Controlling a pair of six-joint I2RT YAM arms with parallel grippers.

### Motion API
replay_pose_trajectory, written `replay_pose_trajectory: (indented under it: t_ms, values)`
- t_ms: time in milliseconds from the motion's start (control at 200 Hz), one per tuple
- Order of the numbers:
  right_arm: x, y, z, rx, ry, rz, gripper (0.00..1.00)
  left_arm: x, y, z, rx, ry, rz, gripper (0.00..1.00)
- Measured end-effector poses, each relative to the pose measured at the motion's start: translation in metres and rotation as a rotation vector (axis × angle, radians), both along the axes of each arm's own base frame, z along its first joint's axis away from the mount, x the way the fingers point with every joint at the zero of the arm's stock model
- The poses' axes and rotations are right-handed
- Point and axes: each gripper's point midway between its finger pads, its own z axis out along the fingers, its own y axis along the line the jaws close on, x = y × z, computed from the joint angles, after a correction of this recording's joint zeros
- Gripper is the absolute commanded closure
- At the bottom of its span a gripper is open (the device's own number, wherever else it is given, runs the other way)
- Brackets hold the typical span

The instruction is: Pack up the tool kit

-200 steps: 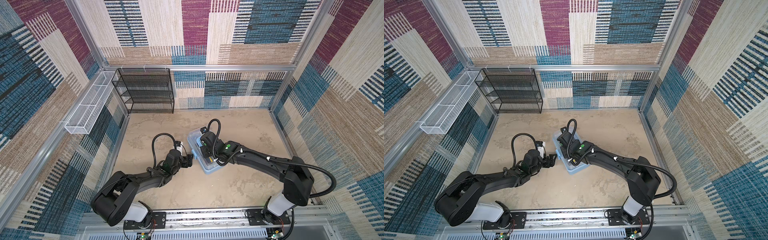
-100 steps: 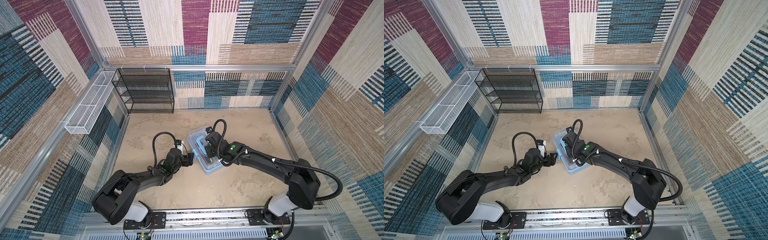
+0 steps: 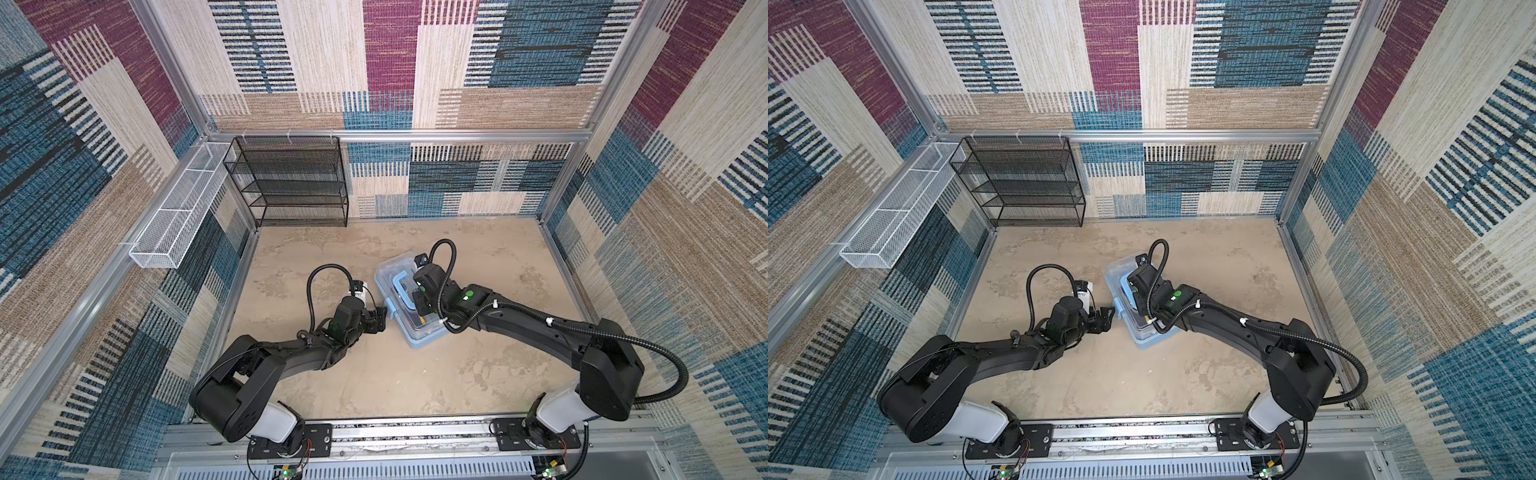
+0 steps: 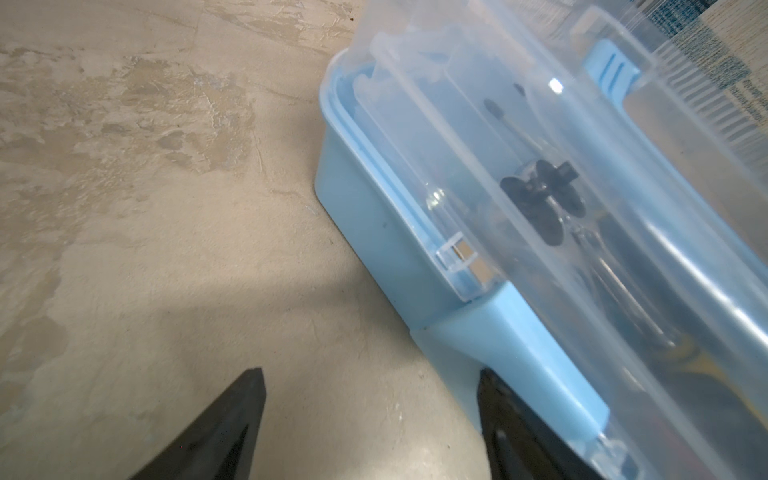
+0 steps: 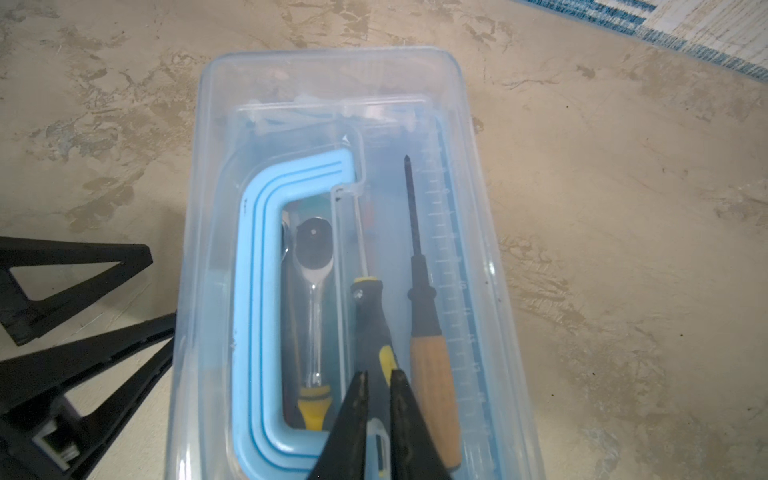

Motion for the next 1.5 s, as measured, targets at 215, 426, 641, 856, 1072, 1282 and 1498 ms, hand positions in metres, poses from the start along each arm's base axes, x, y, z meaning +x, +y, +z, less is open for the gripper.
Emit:
replay_pose_trajectory:
  t_ms: [215,426,641,856,1072,1282,1498]
  values:
    - [0.011,-0.008,0.015,0.046,-0.034,-0.017,0.70,0.000,0.000,-0.004,0.004,0.010,0.003,0.17]
    - [0.022,-0.026,0.011,0.056,-0.044,-0.014,0.33,-0.001,0.001,-0.008,0.010,0.020,0.004,0.17]
    - [0.022,-0.026,0.009,0.069,-0.050,0.079,0.15,-0.001,0.001,-0.010,0.010,0.026,0.005,0.17]
    - [0.021,-0.025,0.000,0.095,-0.031,0.141,0.13,-0.002,0.001,-0.013,0.008,0.036,0.006,0.17]
    - [0.019,-0.016,-0.010,0.128,0.002,0.206,0.14,-0.002,0.000,-0.013,0.008,0.037,0.006,0.17]
    - [0.020,-0.012,-0.016,0.134,0.014,0.233,0.19,-0.001,0.000,-0.013,0.008,0.037,0.006,0.17]
    - [0.027,-0.010,-0.017,0.133,-0.003,0.227,0.25,0.002,-0.002,-0.014,0.010,0.040,0.006,0.18]
